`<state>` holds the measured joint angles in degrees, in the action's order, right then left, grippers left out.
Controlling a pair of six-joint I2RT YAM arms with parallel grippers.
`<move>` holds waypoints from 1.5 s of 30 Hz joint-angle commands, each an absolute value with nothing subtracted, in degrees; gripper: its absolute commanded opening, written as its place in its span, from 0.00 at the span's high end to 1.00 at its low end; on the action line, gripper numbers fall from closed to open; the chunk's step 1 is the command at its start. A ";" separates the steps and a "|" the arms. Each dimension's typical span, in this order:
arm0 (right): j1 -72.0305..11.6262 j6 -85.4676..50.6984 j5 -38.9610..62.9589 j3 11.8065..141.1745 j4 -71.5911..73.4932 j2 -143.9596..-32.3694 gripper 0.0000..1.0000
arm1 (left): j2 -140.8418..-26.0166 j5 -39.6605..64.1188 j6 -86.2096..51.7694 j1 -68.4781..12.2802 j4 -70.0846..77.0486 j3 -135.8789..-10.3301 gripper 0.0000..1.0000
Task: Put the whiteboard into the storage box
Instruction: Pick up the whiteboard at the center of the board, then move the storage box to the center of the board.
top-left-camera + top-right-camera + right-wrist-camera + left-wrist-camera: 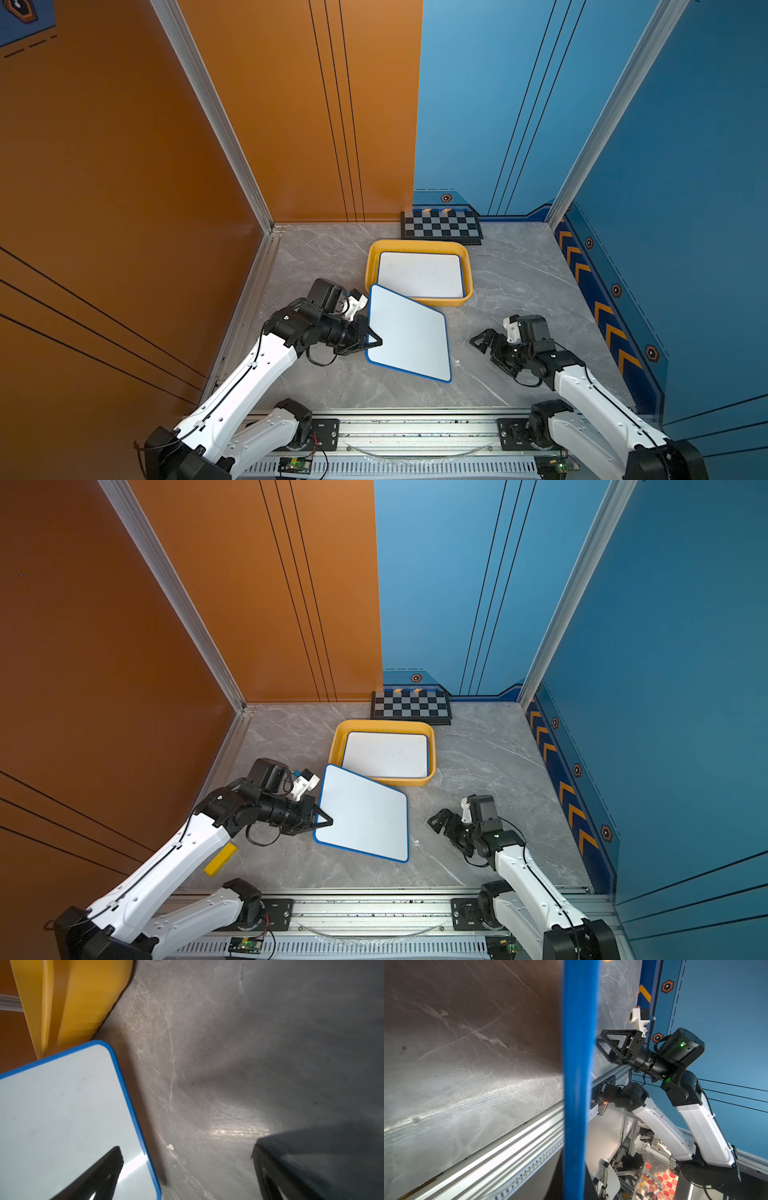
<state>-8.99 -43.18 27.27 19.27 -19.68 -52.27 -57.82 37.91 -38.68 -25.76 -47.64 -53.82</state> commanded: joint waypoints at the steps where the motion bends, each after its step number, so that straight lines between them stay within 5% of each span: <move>1: -7.36 -39.22 26.05 21.97 -25.78 -55.32 0.01 | -56.69 31.79 -35.01 -25.15 -51.36 -57.86 1.00; 9: -7.06 -35.34 22.52 33.84 -28.03 -63.84 0.01 | -51.19 18.02 -37.72 -24.72 -51.31 -61.74 1.00; 36: -18.82 -42.70 3.34 63.69 -24.61 -94.16 0.22 | -50.34 36.12 -29.44 -16.69 -55.43 -78.00 1.00; 45: -19.57 -41.62 3.26 65.21 -26.72 -99.70 0.57 | -52.48 39.81 -27.60 -8.91 -55.79 -77.28 1.00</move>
